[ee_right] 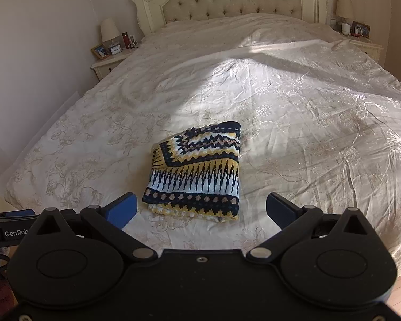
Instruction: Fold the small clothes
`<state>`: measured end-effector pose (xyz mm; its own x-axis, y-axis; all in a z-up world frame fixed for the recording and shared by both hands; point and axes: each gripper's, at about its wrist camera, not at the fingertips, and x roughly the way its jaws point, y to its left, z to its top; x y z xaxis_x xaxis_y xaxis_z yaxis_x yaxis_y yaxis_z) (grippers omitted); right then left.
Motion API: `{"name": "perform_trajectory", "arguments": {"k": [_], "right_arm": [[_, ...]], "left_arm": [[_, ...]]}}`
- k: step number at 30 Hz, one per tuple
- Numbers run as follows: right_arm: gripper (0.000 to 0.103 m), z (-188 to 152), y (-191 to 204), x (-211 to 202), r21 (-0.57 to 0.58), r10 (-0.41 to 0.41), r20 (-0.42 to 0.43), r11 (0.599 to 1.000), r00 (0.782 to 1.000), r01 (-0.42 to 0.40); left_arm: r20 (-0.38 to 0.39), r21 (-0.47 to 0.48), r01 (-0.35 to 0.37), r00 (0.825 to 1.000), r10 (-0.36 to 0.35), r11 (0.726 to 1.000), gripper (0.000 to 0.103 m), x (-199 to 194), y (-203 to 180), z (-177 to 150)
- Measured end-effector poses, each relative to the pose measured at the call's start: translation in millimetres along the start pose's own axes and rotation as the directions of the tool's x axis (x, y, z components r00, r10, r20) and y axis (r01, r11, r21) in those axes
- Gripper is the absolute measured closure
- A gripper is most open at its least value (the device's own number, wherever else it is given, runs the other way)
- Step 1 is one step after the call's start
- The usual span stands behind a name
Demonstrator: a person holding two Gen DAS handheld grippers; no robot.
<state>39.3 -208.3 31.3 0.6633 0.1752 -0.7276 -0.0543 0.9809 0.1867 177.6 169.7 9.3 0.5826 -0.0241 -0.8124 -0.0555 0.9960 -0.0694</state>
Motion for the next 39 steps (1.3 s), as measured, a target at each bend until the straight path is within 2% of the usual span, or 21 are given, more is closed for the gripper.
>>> {"name": "perform_trajectory", "arguments": {"k": [16, 22, 39], "right_arm": [[0.001, 4, 5, 11, 0.012, -0.018, -0.020, 1.000, 1.000, 0.018], [0.001, 8, -1, 19, 0.030, -0.027, -0.031, 0.999, 0.999, 0.028], [0.001, 12, -13, 29, 0.043, -0.016, -0.053, 0.999, 0.998, 0.019]], "left_arm": [[-0.012, 0.017, 0.033, 0.999, -0.032, 0.999, 0.013, 11, -1, 5], [-0.006, 0.031, 0.014, 1.000, -0.013, 0.999, 0.013, 18, -7, 9], [-0.053, 0.025, 0.009, 0.999, -0.008, 1.000, 0.014, 32, -18, 13]]}}
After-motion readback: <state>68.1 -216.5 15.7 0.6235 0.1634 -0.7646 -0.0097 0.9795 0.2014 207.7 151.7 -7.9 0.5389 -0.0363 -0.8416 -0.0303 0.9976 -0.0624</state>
